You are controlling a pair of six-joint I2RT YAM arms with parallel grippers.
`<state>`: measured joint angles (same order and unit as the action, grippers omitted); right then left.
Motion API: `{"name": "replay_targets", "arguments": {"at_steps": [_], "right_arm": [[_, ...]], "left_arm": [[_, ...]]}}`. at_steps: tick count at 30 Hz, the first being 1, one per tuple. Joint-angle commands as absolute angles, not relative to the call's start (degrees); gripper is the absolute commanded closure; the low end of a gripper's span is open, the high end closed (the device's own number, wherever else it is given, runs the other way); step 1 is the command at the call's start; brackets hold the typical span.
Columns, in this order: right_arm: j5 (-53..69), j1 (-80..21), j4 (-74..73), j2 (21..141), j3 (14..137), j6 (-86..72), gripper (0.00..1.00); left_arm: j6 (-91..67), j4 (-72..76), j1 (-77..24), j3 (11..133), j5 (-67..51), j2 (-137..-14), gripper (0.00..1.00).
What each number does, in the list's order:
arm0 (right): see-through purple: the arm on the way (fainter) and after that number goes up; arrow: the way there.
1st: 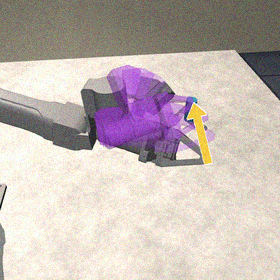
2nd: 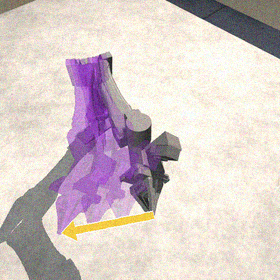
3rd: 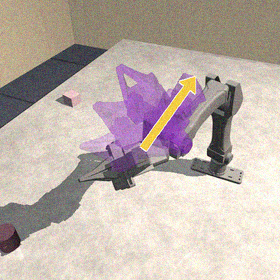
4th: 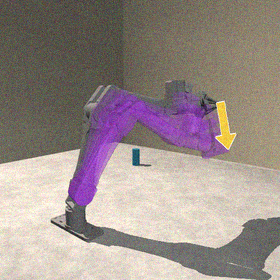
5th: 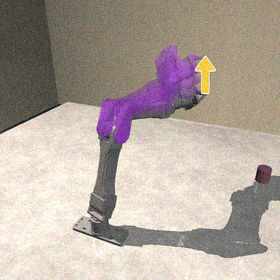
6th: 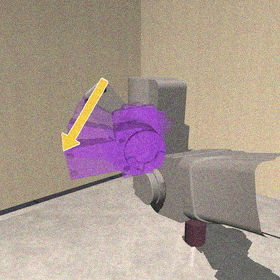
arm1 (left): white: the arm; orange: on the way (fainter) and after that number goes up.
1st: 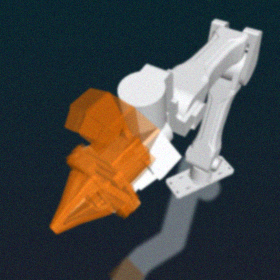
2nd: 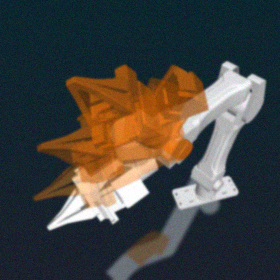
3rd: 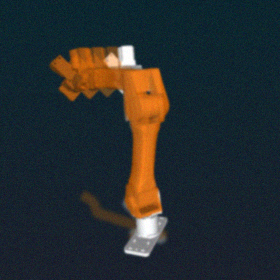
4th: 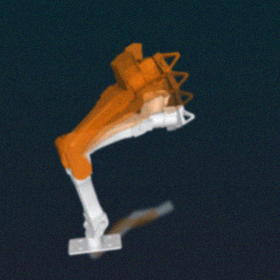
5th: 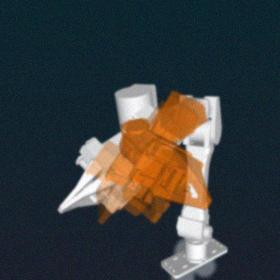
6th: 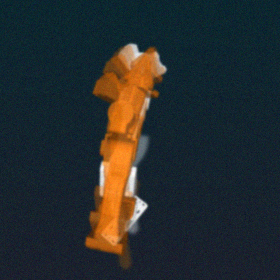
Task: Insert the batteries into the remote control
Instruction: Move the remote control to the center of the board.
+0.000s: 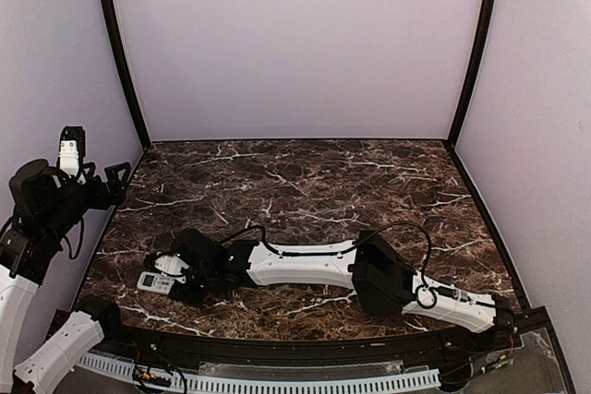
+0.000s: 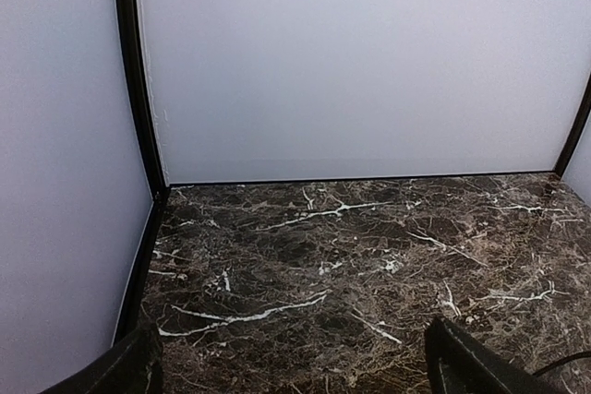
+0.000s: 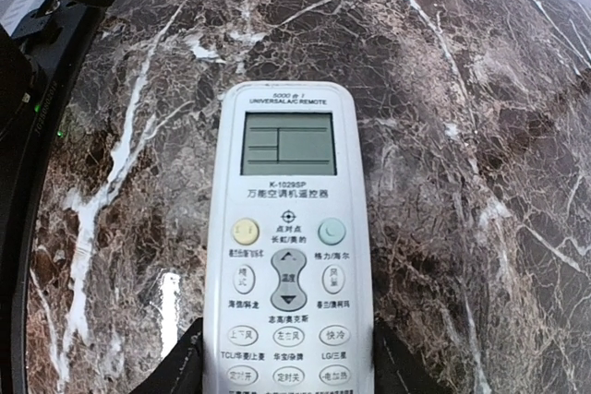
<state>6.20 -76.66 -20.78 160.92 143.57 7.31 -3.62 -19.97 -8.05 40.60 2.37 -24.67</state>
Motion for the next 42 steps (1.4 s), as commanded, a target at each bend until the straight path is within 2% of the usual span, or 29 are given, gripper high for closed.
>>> {"name": "replay_targets", "arguments": {"at_steps": [1, 4, 11, 21, 27, 36, 42], "right_arm": [[6.3, -77.2, -25.2, 158.2, 139.7, 7.5, 0.57], [6.1, -77.2, -26.1, 155.4, 135.9, 7.8, 0.63], [8.1, -77.2, -27.8, 148.5, 126.0, 9.5, 0.69], [9.2, -76.2, -27.9, 135.2, 103.2, 7.7, 0.7], [11.3, -73.3, -22.5, 127.0, 87.6, 2.7, 0.71], [12.1, -72.3, -17.3, 118.6, 74.5, -1.8, 0.7], [16.7, -70.8, -15.1, 114.2, 70.2, -5.1, 0.73]], "left_arm": [[-3.0, -20.9, -8.3, 42.3, 2.2, -24.2, 0.02], [-2.8, -21.1, -8.3, 42.3, 2.5, -24.0, 0.02], [-2.3, -21.3, -8.3, 42.4, 2.2, -23.9, 0.02], [-0.4, -22.7, -8.3, 42.6, 0.3, -24.3, 0.03], [1.4, -23.2, -8.3, 42.9, -4.2, -24.7, 0.03], [1.9, -24.6, -8.3, 43.8, -6.5, -24.6, 0.04], [1.7, -23.7, -8.3, 43.3, -7.6, -25.0, 0.04]]}}
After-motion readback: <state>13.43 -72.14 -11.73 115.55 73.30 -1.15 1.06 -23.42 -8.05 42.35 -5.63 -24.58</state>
